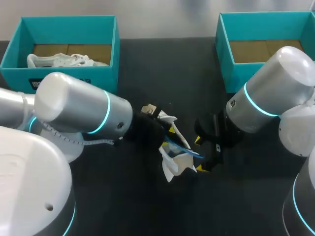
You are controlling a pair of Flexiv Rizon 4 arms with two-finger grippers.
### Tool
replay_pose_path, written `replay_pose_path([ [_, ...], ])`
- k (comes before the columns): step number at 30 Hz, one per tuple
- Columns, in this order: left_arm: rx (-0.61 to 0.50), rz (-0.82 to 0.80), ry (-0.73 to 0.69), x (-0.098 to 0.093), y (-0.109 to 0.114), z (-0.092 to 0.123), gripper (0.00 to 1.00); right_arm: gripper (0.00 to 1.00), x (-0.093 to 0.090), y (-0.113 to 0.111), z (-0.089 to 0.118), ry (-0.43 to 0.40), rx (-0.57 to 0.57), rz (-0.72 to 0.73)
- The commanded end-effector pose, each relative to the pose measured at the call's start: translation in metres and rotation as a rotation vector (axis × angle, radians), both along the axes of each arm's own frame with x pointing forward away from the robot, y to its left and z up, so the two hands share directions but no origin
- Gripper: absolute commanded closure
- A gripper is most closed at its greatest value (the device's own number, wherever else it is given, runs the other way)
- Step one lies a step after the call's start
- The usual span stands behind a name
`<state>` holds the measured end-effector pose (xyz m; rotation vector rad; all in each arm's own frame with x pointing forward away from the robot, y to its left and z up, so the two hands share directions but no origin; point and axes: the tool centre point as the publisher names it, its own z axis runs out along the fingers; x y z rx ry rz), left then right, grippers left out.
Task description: Take the shoe out of the shoebox, open the shoe tongue, remove and reinsert the insole, then place the shoe into the shoebox
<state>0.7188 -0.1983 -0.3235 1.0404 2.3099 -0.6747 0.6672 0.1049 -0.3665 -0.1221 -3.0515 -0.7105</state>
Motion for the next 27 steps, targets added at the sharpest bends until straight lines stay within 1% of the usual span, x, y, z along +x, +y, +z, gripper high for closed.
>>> replay_pose_path([
  [1,0.034,0.002,0.0,0.004,-0.002,0.008,0.69,0.0,-0.001,0.0,0.0,-0.002,-0.001,-0.001],
  [5,0.055,-0.021,0.015,0.004,-0.001,0.007,0.71,0.0,-0.001,0.0,0.0,-0.002,-0.001,-0.001],
  [9,0.063,-0.039,0.029,0.0,0.002,0.005,0.69,0.0,-0.001,0.0,0.0,-0.002,-0.001,-0.001],
  [11,0.08,-0.05,0.04,-0.001,0.004,0.003,0.71,0.0,-0.001,0.0,0.0,-0.002,-0.001,-0.001],
  [15,0.105,-0.064,0.055,-0.001,0.008,0.001,0.71,0.0,-0.001,0.0,0.0,-0.002,-0.001,-0.001],
  [17,0.119,-0.063,0.056,0.001,0.011,0.0,0.76,0.0,-0.001,0.0,0.0,-0.002,-0.001,-0.001],
  [18,0.126,-0.061,0.06,0.002,0.012,-0.002,0.85,0.0,-0.001,0.0,0.0,-0.002,-0.001,-0.001],
  [19,0.137,-0.062,0.064,0.003,0.013,-0.003,0.92,0.0,-0.001,0.0,0.0,-0.002,-0.001,-0.001],
  [22,0.153,-0.066,0.079,0.003,0.013,-0.006,0.87,0.0,-0.001,0.0,0.0,-0.002,-0.001,-0.001],
  [23,0.155,-0.066,0.078,0.003,0.013,-0.008,0.87,0.0,-0.001,0.0,0.0,-0.002,-0.001,-0.001],
  [25,0.171,-0.07,0.086,0.003,0.012,-0.011,0.89,0.0,-0.001,0.0,0.0,-0.002,-0.001,-0.001],
  [27,0.185,-0.078,0.096,0.002,0.012,-0.015,0.95,0.0,-0.001,0.0,0.0,-0.002,-0.001,-0.001],
])
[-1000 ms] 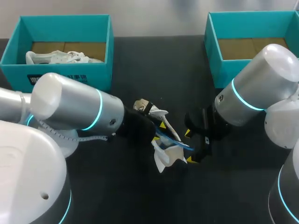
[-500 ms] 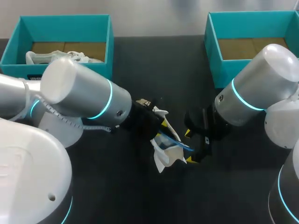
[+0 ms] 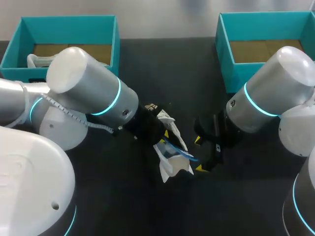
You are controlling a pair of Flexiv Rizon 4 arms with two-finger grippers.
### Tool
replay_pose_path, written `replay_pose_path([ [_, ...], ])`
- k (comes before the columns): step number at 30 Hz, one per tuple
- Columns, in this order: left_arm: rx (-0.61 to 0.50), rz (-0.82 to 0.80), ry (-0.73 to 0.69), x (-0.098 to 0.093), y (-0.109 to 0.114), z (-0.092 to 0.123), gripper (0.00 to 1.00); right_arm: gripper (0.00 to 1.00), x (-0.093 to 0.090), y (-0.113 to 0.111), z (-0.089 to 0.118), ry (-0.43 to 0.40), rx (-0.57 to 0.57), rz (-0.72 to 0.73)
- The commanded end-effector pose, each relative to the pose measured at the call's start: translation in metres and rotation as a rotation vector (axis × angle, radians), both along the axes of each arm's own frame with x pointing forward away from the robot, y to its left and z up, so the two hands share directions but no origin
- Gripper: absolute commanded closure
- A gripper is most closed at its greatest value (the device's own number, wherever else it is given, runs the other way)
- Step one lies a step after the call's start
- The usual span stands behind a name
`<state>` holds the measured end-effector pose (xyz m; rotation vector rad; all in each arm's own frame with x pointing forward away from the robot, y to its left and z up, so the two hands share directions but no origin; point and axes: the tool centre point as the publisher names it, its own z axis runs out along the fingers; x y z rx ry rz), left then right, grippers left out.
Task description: Take the shoe out of the shoebox, open the shoe tongue, remove and reinsert the insole, then place the shoe into the shoebox
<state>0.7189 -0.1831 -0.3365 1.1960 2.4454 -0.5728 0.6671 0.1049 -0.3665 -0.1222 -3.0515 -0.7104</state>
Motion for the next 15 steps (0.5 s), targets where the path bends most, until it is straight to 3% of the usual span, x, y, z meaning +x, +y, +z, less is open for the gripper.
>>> replay_pose_path([
  [1,0.021,-0.008,0.014,0.0,-0.003,-0.003,0.95,0.0,-0.001,0.0,0.0,-0.002,-0.001,-0.001],
  [5,0.054,-0.028,0.021,-0.003,-0.006,-0.01,1.0,0.0,-0.001,0.0,0.0,-0.002,-0.001,-0.001],
  [15,0.123,-0.046,0.047,-0.007,-0.01,-0.03,0.97,0.0,-0.001,0.0,0.0,-0.002,-0.001,-0.001],
])
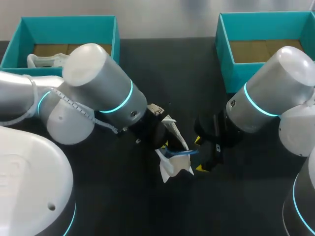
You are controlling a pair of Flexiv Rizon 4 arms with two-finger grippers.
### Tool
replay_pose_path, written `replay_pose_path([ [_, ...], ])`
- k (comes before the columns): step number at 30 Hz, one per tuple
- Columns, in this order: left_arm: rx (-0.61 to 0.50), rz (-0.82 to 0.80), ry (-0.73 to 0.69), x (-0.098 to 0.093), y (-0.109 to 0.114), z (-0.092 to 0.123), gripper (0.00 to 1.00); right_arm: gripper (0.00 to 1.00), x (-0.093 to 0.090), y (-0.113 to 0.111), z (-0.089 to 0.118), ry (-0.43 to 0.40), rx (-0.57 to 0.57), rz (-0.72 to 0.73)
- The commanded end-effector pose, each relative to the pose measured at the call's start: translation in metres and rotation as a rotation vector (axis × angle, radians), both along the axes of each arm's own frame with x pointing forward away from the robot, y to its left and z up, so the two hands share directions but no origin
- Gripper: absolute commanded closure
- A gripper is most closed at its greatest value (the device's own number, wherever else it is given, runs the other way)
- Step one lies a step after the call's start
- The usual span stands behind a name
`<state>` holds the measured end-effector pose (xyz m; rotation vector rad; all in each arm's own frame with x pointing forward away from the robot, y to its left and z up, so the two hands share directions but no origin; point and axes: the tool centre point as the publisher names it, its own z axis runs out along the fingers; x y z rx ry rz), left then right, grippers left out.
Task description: Take the shoe out of the shoebox, open the shoe tongue, remove and reinsert the insole, then place the shoe into the shoebox
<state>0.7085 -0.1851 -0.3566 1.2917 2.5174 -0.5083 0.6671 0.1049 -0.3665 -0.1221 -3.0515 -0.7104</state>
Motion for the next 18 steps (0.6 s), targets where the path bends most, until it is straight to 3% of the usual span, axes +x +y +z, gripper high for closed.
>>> replay_pose_path([
  [1,0.031,-0.001,0.002,0.003,-0.009,-0.013,0.97,0.0,-0.001,0.0,0.0,-0.002,-0.001,-0.001],
  [13,0.106,0.011,-0.001,0.013,-0.013,-0.045,0.98,0.0,-0.001,0.0,0.0,-0.002,-0.001,-0.001],
  [18,0.119,0.031,0.001,0.017,-0.01,-0.052,0.89,0.0,-0.001,0.0,0.0,-0.002,-0.001,-0.001],
])
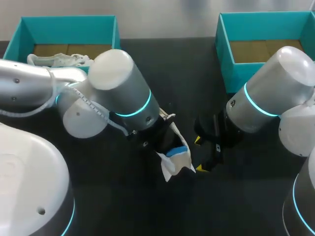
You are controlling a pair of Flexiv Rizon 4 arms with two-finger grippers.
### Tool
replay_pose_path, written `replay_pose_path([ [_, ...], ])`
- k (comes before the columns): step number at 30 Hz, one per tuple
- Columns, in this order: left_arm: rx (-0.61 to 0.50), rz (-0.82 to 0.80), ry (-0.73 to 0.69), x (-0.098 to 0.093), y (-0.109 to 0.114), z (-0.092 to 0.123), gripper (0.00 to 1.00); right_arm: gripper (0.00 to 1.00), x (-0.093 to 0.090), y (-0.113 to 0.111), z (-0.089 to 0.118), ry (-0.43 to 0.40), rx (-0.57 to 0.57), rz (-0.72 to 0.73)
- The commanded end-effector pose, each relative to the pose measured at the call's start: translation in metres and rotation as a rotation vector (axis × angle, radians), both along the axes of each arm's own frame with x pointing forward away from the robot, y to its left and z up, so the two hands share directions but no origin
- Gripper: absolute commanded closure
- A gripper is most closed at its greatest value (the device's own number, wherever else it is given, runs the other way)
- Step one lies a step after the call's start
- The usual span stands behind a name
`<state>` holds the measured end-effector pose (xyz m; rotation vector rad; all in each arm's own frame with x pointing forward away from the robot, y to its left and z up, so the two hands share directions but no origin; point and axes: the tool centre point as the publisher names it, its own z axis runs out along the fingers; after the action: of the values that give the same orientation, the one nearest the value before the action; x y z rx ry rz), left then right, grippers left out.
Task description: Take the shoe out of the shoebox, open the shoe tongue, remove and reinsert the insole, then place the shoe into the shoebox
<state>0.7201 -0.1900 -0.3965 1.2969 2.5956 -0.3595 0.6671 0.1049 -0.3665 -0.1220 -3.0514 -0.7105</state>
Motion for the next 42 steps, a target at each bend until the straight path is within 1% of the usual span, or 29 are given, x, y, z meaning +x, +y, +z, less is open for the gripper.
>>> replay_pose_path([
  [1,-0.012,0.005,0.003,0.003,-0.005,-0.011,0.84,0.0,-0.001,0.0,0.0,-0.002,-0.001,-0.001],
  [2,-0.019,0.0,-0.003,0.002,-0.005,-0.009,0.75,0.0,-0.001,0.0,0.0,-0.002,-0.001,-0.001],
  [4,-0.043,-0.003,-0.005,-0.002,-0.004,-0.003,0.71,0.0,-0.001,0.0,0.0,-0.002,-0.001,-0.001],
  [10,-0.116,0.001,-0.032,-0.004,0.0,0.02,0.7,0.0,-0.001,0.0,0.0,-0.002,-0.001,-0.001],
  [19,-0.202,0.007,-0.047,-0.005,0.0,0.044,0.69,0.0,-0.001,0.0,0.0,-0.002,-0.001,-0.001],
  [22,-0.26,0.025,-0.048,-0.007,-0.002,0.052,0.7,0.0,-0.001,0.0,0.0,-0.002,-0.001,-0.001],
  [24,-0.327,0.041,-0.033,-0.01,-0.004,0.058,0.71,0.0,-0.001,0.0,0.0,-0.002,-0.001,-0.001],
  [28,-0.323,0.019,-0.02,-0.017,-0.009,0.054,0.69,0.0,-0.001,0.0,0.0,-0.002,-0.001,-0.001],
  [32,-0.266,-0.012,-0.006,-0.019,-0.012,0.044,0.68,0.0,-0.001,0.0,0.0,-0.002,-0.001,-0.001],
  [36,-0.209,-0.054,0.004,-0.018,-0.012,0.037,0.65,0.0,-0.001,0.0,0.0,-0.002,-0.001,-0.001],
  [40,-0.211,-0.103,0.034,-0.019,-0.012,0.037,0.61,0.0,-0.001,0.0,0.0,-0.002,-0.001,-0.001],
  [42,-0.184,-0.15,0.023,-0.019,-0.013,0.039,0.6,0.0,-0.001,0.0,0.0,-0.002,-0.001,-0.001],
])
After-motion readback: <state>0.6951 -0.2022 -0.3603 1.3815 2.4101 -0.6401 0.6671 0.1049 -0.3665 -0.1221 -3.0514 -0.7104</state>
